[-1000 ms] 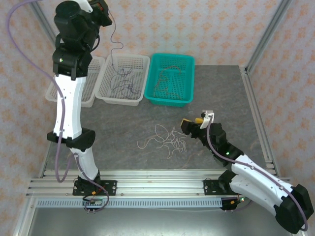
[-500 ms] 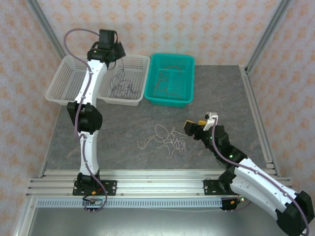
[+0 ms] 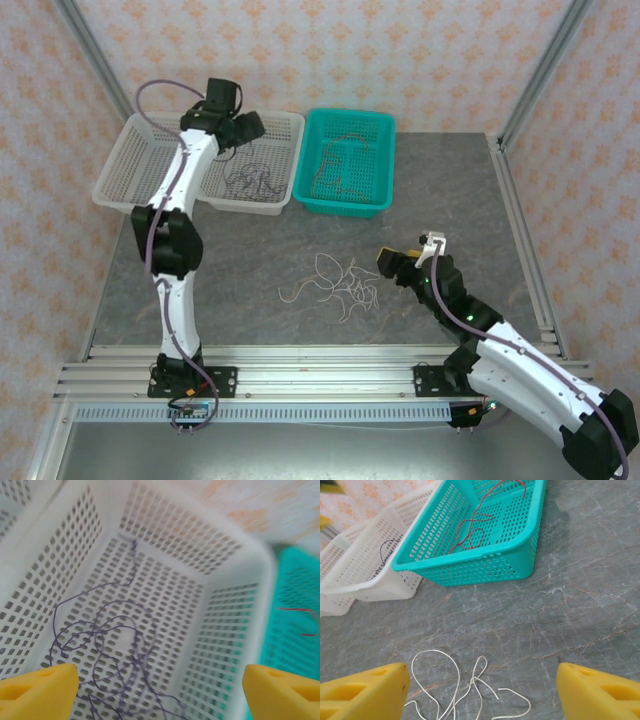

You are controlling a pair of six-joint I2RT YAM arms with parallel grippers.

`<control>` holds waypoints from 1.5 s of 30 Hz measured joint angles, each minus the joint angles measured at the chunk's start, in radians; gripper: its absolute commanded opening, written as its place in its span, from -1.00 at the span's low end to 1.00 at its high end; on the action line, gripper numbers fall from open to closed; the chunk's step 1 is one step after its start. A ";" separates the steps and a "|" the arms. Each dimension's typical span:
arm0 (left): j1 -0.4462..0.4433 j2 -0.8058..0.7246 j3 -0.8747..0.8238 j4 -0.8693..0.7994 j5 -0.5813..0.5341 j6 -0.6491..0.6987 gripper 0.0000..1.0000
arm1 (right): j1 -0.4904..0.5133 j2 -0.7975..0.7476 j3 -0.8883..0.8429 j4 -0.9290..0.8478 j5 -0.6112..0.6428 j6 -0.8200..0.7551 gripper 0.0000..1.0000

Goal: Untangle the cables

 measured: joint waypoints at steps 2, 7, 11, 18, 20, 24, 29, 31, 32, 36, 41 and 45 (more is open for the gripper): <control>-0.002 -0.130 -0.072 0.050 0.034 -0.021 0.71 | 0.000 0.018 0.001 0.001 0.007 0.004 0.56; -0.053 -0.537 -0.324 0.198 0.117 -0.055 0.71 | 0.000 0.087 0.002 0.007 0.006 0.014 0.56; -0.181 -0.826 -0.589 0.261 0.140 -0.055 0.71 | 0.000 0.121 0.002 0.020 0.003 0.022 0.56; -0.284 -1.151 -1.061 0.202 0.098 -0.140 0.71 | 0.000 0.155 0.002 0.043 -0.013 0.040 0.56; -0.290 -1.213 -1.163 0.178 0.087 -0.172 0.70 | 0.000 0.161 0.002 0.050 -0.016 0.048 0.56; -0.290 -1.270 -1.305 0.134 0.075 -0.235 0.64 | 0.000 0.183 0.002 0.077 -0.029 0.055 0.56; -0.326 -1.228 -1.480 0.208 0.121 -0.342 0.45 | 0.000 0.210 0.002 0.088 -0.052 0.067 0.57; -0.359 -1.208 -1.558 0.252 0.130 -0.389 0.34 | 0.000 0.216 0.002 0.089 -0.067 0.066 0.59; -0.371 -1.198 -1.582 0.266 0.133 -0.407 0.30 | 0.000 0.216 0.002 0.091 -0.075 0.063 0.60; -0.421 -1.121 -1.630 0.334 0.135 -0.465 0.14 | 0.000 0.217 0.002 0.108 -0.123 0.050 0.62; -0.462 -0.999 -1.632 0.418 0.134 -0.500 -0.11 | 0.000 0.229 0.002 0.119 -0.166 0.043 0.62; -0.480 -0.911 -1.632 0.472 0.133 -0.513 -0.19 | 0.000 0.230 0.002 0.119 -0.174 0.043 0.63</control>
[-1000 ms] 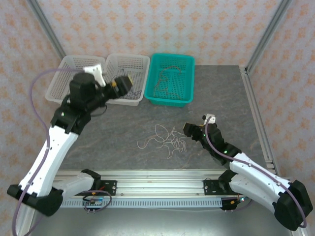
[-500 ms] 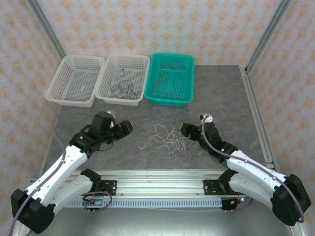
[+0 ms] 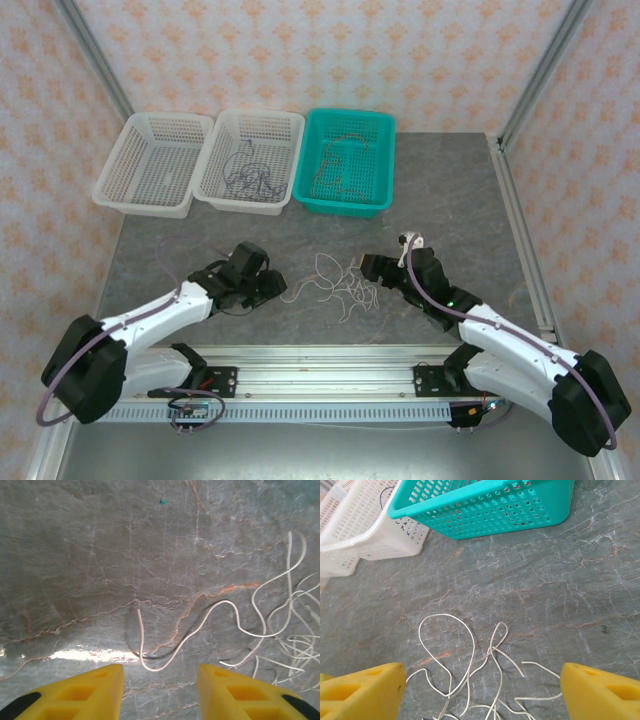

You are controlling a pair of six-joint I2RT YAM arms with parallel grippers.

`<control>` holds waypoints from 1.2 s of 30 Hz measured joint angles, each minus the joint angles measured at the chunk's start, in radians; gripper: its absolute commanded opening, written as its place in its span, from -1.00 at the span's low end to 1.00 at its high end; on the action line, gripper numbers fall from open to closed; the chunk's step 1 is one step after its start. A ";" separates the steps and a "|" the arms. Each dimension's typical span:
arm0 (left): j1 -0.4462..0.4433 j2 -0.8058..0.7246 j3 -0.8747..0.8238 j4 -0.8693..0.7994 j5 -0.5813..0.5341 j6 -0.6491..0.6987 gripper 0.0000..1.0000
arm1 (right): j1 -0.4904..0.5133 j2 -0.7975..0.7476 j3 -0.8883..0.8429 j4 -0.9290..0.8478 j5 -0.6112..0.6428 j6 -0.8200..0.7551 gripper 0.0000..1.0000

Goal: Untangle the cables

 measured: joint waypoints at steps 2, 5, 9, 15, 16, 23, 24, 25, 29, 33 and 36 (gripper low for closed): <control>-0.006 0.037 0.000 0.019 -0.003 0.000 -0.22 | 0.000 -0.003 0.000 -0.001 0.000 0.000 0.63; -0.006 0.088 0.000 0.049 -0.004 0.000 -0.26 | 0.000 -0.022 -0.001 -0.003 0.004 0.000 0.64; -0.010 0.156 0.000 0.089 -0.007 0.000 -0.41 | 0.000 -0.055 -0.004 -0.003 0.013 0.000 0.64; -0.026 0.201 0.008 0.087 -0.029 0.006 -0.80 | 0.000 -0.077 -0.010 -0.008 0.028 0.001 0.64; -0.027 0.206 0.011 0.079 -0.034 0.007 -0.90 | 0.000 -0.077 -0.010 -0.008 0.030 0.001 0.63; -0.044 0.200 0.032 0.069 -0.035 0.019 -1.00 | 0.054 -0.045 0.001 -0.013 -0.023 -0.129 0.68; -0.049 0.189 0.040 0.066 -0.032 0.022 -1.00 | 0.088 -0.026 0.011 -0.014 -0.032 -0.176 0.68; -0.052 0.174 0.050 0.061 -0.032 0.027 -1.00 | 0.121 -0.006 0.024 -0.017 -0.039 -0.225 0.69; -0.056 0.070 0.153 0.009 -0.033 0.056 -1.00 | 0.248 0.112 0.105 -0.016 -0.037 -0.472 0.72; -0.056 -0.046 0.254 -0.029 -0.033 0.081 -1.00 | 0.304 0.269 0.168 0.057 0.007 -0.692 0.71; -0.056 -0.119 0.299 -0.058 -0.033 0.085 -1.00 | 0.307 0.429 0.215 0.143 0.053 -0.797 0.60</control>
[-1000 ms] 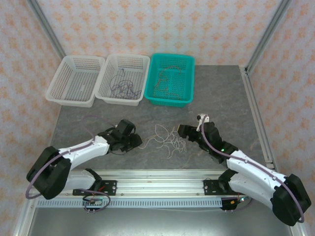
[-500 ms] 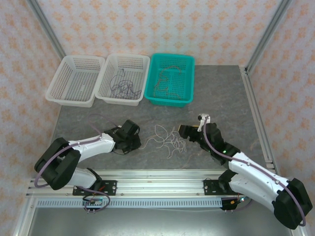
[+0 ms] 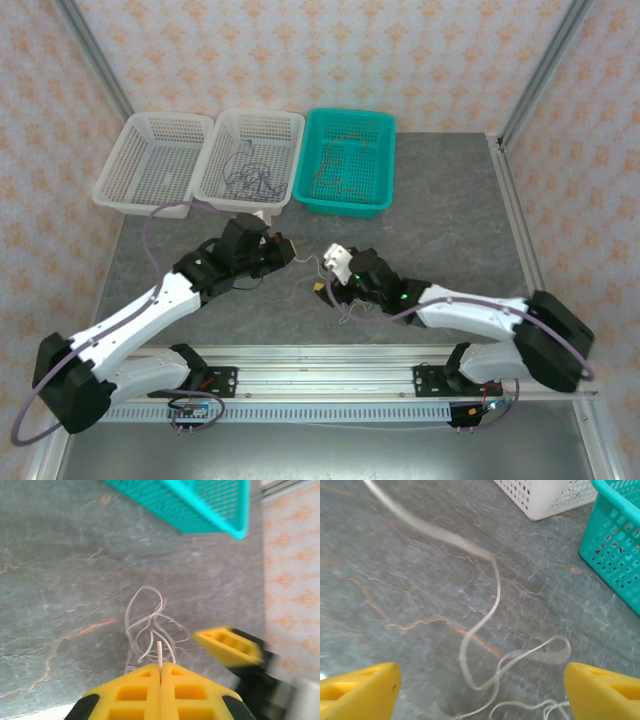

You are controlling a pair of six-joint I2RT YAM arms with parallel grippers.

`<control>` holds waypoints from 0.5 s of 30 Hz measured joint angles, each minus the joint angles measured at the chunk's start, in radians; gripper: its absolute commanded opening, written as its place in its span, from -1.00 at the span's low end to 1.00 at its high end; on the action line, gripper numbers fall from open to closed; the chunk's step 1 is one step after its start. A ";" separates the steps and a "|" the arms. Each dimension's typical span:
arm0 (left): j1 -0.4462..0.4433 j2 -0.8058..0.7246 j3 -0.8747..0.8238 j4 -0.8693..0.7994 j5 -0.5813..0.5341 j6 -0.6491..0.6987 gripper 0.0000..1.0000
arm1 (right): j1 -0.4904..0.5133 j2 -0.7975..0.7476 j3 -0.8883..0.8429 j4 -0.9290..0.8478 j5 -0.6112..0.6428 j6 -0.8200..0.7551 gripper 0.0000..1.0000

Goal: Untangle the cables

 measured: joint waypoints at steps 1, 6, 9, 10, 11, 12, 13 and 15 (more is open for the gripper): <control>0.000 -0.016 0.016 -0.014 0.000 0.003 -1.00 | 0.000 0.061 0.022 0.028 0.019 -0.026 0.48; 0.000 -0.051 0.171 -0.122 -0.003 0.043 -1.00 | 0.000 0.331 0.111 0.179 0.171 -0.065 -0.41; 0.000 -0.075 0.309 -0.207 -0.028 0.082 -1.00 | 0.000 0.409 0.099 0.245 0.240 -0.048 -0.50; 0.000 -0.083 0.368 -0.238 -0.045 0.100 -1.00 | 0.000 0.414 0.084 0.256 0.251 -0.036 -0.50; 0.000 -0.092 0.435 -0.265 -0.069 0.120 -1.00 | 0.000 0.412 0.067 0.263 0.259 -0.025 -0.50; 0.000 -0.099 0.488 -0.282 -0.093 0.137 -1.00 | 0.000 0.410 0.053 0.274 0.265 -0.014 -0.50; 0.000 -0.108 0.546 -0.298 -0.121 0.159 -1.00 | 0.000 0.407 0.036 0.283 0.271 -0.001 -0.51; 0.000 -0.122 0.651 -0.322 -0.180 0.208 -1.00 | 0.000 0.388 -0.002 0.292 0.279 0.023 -0.52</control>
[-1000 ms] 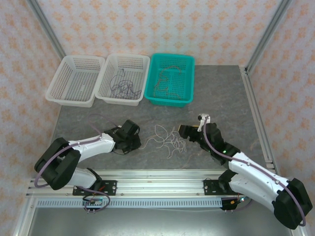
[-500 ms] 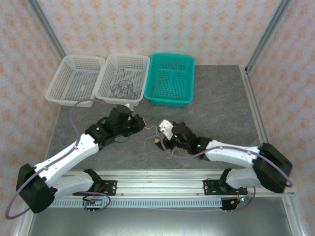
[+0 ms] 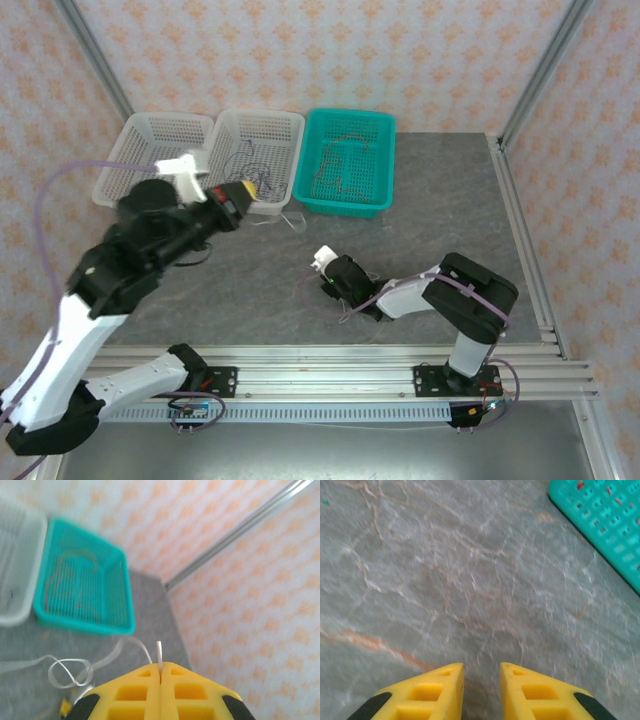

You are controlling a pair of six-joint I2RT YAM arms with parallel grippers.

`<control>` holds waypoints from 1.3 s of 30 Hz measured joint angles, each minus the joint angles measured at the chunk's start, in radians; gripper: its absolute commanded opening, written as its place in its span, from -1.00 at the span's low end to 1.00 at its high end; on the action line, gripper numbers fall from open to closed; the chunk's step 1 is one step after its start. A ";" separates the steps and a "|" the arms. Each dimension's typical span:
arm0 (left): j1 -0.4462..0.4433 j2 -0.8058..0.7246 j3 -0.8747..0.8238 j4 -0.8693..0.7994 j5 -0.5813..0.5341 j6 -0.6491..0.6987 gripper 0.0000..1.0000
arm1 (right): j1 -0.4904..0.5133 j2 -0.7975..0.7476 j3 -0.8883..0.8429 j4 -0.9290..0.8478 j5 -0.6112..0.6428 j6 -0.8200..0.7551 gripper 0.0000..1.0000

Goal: Untangle the cables

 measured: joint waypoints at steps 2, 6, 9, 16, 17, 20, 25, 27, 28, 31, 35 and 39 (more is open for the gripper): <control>0.008 0.002 0.104 -0.029 -0.068 0.063 -1.00 | 0.000 -0.042 -0.043 -0.001 0.005 0.023 -0.49; 0.080 0.055 0.272 -0.068 -0.145 0.180 -1.00 | 0.000 -0.162 -0.100 -0.012 0.002 0.068 -0.04; 0.219 0.149 0.375 -0.080 -0.134 0.240 -1.00 | 0.000 -0.300 -0.125 -0.031 -0.013 0.102 0.27; 0.484 0.446 0.579 -0.081 -0.048 0.291 -1.00 | 0.000 -0.664 -0.148 -0.103 -0.090 0.159 0.54; 0.518 0.486 0.599 -0.080 -0.032 0.287 -1.00 | 0.000 -0.720 -0.149 -0.120 -0.100 0.171 0.56; 0.612 0.580 0.636 -0.074 0.010 0.267 -1.00 | 0.000 -0.858 -0.151 -0.166 -0.114 0.200 0.61; 0.756 0.729 0.718 -0.058 0.093 0.199 -1.00 | 0.000 -1.039 -0.159 -0.248 -0.114 0.241 0.69; 0.804 0.797 0.779 -0.059 0.116 0.177 -1.00 | 0.000 -1.085 -0.164 -0.277 -0.114 0.252 0.70; 0.827 0.831 0.808 -0.057 0.128 0.169 -1.00 | 0.000 -1.102 -0.167 -0.292 -0.113 0.258 0.70; 0.891 0.892 0.819 -0.039 0.151 0.133 -1.00 | 0.000 -1.130 -0.174 -0.333 -0.107 0.275 0.70; 0.949 0.955 0.797 -0.037 0.161 0.125 -1.00 | 0.000 -1.136 -0.175 -0.368 -0.105 0.299 0.71; 0.961 1.027 0.766 -0.049 0.162 0.130 -0.91 | 0.000 -1.136 -0.175 -0.382 -0.099 0.315 0.71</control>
